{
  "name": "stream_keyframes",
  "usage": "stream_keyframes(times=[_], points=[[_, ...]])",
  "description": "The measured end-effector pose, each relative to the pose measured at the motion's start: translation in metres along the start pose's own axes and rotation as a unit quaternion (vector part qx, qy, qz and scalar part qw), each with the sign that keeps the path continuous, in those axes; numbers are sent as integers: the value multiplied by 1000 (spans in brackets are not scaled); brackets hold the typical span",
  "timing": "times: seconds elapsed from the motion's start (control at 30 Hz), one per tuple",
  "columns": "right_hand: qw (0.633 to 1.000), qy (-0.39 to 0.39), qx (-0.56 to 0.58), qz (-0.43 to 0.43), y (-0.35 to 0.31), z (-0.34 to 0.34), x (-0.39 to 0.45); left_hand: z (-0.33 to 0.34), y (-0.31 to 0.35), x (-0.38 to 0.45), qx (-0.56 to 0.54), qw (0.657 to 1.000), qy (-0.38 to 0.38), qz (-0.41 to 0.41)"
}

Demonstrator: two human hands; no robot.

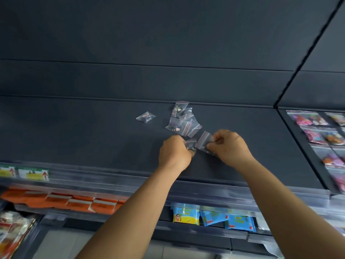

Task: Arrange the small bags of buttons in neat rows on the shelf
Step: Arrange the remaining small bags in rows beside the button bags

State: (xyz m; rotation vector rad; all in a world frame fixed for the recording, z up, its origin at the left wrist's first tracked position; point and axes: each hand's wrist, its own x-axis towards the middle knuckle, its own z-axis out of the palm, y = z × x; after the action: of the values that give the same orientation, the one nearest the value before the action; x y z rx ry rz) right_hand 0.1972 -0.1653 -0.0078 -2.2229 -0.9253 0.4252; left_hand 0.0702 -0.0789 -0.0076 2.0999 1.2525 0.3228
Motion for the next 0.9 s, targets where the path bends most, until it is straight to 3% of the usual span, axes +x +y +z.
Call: stream_keyframes(times=[0.2, 0.4, 0.57, 0.73, 0.9], points=[[977, 49, 203, 48, 11, -31, -19, 14, 34, -9, -172, 982, -24, 74], [940, 116, 314, 65, 48, -92, -39, 57, 107, -29, -314, 938, -122, 81], [929, 176, 315, 85, 109, -159, -67, 112, 177, -69, -329, 914, -204, 122], [919, 224, 310, 100, 182, -235, -106, 174, 251, -124, -336, 897, -240, 154], [910, 254, 306, 114, 248, -304, -144, 239, 314, -170, -299, 903, -246, 185]])
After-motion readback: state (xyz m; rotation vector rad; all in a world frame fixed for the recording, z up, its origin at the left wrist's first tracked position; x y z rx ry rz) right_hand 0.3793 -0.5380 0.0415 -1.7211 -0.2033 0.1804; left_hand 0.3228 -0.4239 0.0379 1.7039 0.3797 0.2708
